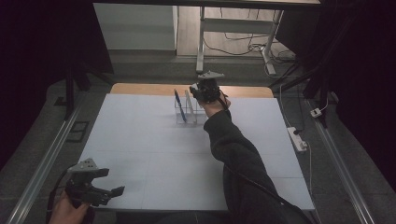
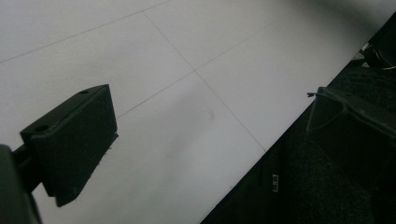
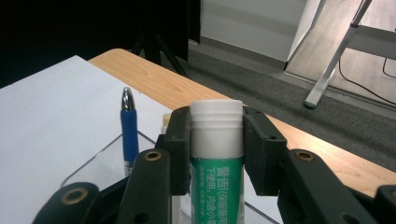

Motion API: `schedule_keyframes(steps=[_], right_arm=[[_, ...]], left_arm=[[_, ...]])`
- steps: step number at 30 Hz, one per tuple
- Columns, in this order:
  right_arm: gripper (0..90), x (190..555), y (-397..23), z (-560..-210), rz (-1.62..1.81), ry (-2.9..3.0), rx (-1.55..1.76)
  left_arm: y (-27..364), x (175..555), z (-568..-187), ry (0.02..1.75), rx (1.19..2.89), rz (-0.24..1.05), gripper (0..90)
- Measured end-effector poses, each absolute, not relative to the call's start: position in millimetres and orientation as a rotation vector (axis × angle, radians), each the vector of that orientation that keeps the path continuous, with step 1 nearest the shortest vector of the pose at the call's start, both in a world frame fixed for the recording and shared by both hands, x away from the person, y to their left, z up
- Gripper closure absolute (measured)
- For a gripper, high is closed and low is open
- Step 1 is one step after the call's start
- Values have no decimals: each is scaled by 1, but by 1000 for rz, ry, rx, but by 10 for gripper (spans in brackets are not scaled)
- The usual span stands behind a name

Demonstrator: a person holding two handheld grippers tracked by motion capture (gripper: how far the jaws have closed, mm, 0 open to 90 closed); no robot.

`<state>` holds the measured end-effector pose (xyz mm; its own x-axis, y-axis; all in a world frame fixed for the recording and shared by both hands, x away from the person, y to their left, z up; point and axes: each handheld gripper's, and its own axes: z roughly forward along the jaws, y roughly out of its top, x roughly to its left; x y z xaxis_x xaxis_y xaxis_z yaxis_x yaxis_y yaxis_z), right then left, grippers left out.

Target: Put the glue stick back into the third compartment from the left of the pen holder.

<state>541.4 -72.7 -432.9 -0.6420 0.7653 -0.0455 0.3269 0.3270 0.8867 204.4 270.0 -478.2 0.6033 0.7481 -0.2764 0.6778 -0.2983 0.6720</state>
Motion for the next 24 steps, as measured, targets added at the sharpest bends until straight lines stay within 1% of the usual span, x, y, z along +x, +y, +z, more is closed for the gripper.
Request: schedule_keyframes(steps=[8, 18, 24], right_arm=[[649, 544, -73, -443, 1243, 2147, 965], [639, 539, -75, -450, 1190, 2174, 914], [574, 535, -78, -446, 1193, 2170, 900]], left_arm=[[270, 204, -478, 1124, 2042, 114, 17], [269, 204, -478, 1121, 2047, 114, 18], [269, 204, -478, 1122, 2048, 114, 18]])
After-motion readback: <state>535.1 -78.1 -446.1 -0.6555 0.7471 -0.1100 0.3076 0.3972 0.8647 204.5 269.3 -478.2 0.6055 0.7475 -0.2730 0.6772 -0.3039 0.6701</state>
